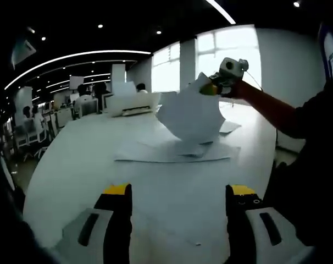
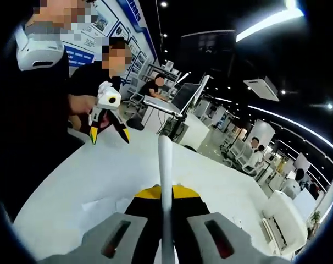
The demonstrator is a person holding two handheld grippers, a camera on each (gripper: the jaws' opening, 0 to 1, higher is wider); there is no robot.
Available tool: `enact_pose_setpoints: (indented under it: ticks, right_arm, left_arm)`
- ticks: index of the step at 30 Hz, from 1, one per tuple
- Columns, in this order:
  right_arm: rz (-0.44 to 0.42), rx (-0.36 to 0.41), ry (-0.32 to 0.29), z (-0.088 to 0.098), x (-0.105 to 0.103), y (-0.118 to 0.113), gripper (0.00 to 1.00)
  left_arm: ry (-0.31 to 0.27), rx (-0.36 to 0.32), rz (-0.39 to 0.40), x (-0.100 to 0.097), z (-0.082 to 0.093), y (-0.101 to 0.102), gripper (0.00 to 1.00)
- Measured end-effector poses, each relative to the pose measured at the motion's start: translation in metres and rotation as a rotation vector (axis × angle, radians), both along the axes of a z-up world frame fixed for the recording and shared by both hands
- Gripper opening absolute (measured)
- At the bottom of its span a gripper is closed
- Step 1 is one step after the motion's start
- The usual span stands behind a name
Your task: Organize the stack of printing papers by aligning and flattening the scattered papers on the table
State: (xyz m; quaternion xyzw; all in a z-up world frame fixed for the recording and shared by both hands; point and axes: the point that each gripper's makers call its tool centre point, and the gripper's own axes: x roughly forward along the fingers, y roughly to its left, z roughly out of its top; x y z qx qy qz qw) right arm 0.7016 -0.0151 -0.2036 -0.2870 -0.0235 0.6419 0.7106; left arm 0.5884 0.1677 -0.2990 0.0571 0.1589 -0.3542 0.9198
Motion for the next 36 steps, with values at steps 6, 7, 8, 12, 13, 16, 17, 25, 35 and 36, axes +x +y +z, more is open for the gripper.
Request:
enact_pose_setpoints:
  ticks: [6, 7, 8, 12, 13, 16, 17, 25, 35, 36]
  right_arm:
    - [0.034, -0.016, 0.013, -0.003, -0.011, 0.008, 0.00]
    - [0.040, -0.019, 0.014, -0.004, -0.014, 0.009, 0.00]
    - [0.047, -0.021, 0.016, -0.004, -0.016, 0.010, 0.00]
    - [0.078, -0.028, 0.020, -0.004, -0.027, 0.014, 0.00]
    - [0.091, -0.029, 0.021, -0.002, -0.031, 0.015, 0.00]
    - [0.126, -0.031, 0.021, 0.001, -0.041, 0.019, 0.00]
    - [0.134, -0.033, 0.019, 0.002, -0.044, 0.020, 0.00]
    - [0.173, -0.066, -0.011, 0.006, -0.062, 0.031, 0.00]
    - [0.194, -0.111, -0.032, 0.003, -0.069, 0.036, 0.00]
    - [0.195, -0.115, -0.032, 0.003, -0.069, 0.037, 0.00]
  left_arm:
    - [-0.014, 0.010, 0.001, -0.001, 0.004, -0.002, 0.72]
    - [-0.015, 0.010, 0.001, -0.001, 0.004, -0.002, 0.72]
    - [-0.016, 0.010, 0.001, -0.001, 0.005, -0.002, 0.72]
    - [-0.017, 0.013, 0.001, -0.001, 0.005, -0.002, 0.72]
    - [-0.019, 0.013, -0.001, -0.001, 0.006, -0.003, 0.72]
    - [-0.026, 0.015, -0.008, 0.000, 0.009, -0.006, 0.72]
    - [-0.029, 0.016, -0.011, 0.000, 0.010, -0.007, 0.72]
    - [-0.051, 0.028, -0.027, 0.002, 0.020, -0.011, 0.72]
    - [-0.108, 0.053, -0.070, 0.004, 0.042, -0.023, 0.71]
    - [-0.116, 0.056, -0.074, 0.004, 0.045, -0.024, 0.71]
